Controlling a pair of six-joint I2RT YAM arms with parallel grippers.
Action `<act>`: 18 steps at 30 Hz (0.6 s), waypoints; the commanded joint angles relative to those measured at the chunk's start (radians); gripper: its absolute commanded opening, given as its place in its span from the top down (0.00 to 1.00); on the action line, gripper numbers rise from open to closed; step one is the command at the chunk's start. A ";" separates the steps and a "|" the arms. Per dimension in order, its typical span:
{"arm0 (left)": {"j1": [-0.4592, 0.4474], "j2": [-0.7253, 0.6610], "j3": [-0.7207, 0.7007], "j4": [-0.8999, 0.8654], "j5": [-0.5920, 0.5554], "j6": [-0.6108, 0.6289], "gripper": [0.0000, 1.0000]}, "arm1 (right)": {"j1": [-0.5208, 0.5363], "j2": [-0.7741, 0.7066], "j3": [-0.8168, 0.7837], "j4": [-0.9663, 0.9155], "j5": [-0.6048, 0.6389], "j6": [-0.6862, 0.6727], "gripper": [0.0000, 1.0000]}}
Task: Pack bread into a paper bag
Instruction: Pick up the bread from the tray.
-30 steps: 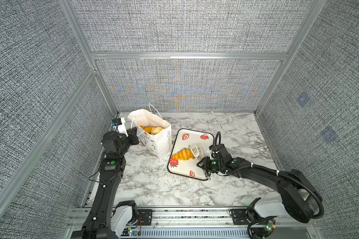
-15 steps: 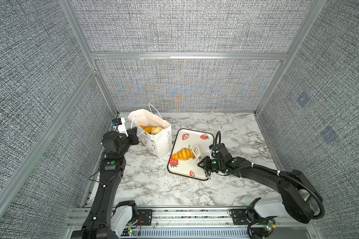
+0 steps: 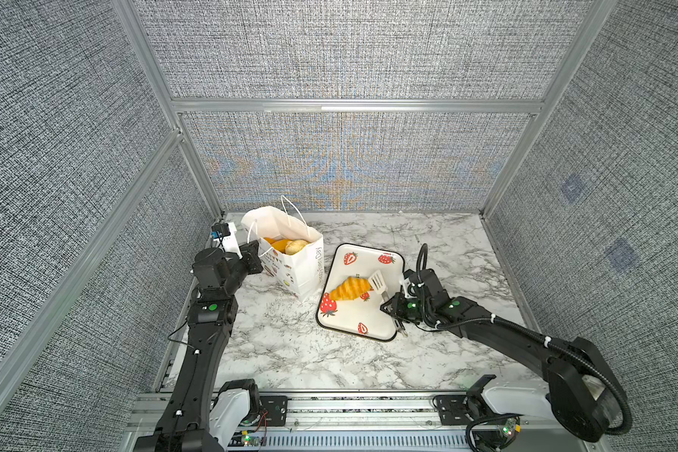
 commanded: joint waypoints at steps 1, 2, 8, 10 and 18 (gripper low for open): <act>0.001 0.000 -0.001 0.017 0.014 -0.004 1.00 | -0.010 -0.028 -0.006 -0.017 0.014 -0.017 0.86; 0.001 0.001 -0.002 0.017 0.014 -0.004 1.00 | -0.013 -0.036 -0.009 -0.021 0.015 -0.020 0.86; 0.001 0.001 -0.001 0.017 0.014 -0.004 1.00 | -0.024 -0.077 0.004 -0.074 0.039 -0.035 0.90; 0.001 0.001 -0.001 0.017 0.015 -0.004 1.00 | -0.027 -0.093 0.018 -0.100 0.049 -0.044 0.92; 0.000 0.002 -0.001 0.017 0.014 -0.005 1.00 | -0.038 -0.145 0.072 -0.186 0.087 -0.079 0.96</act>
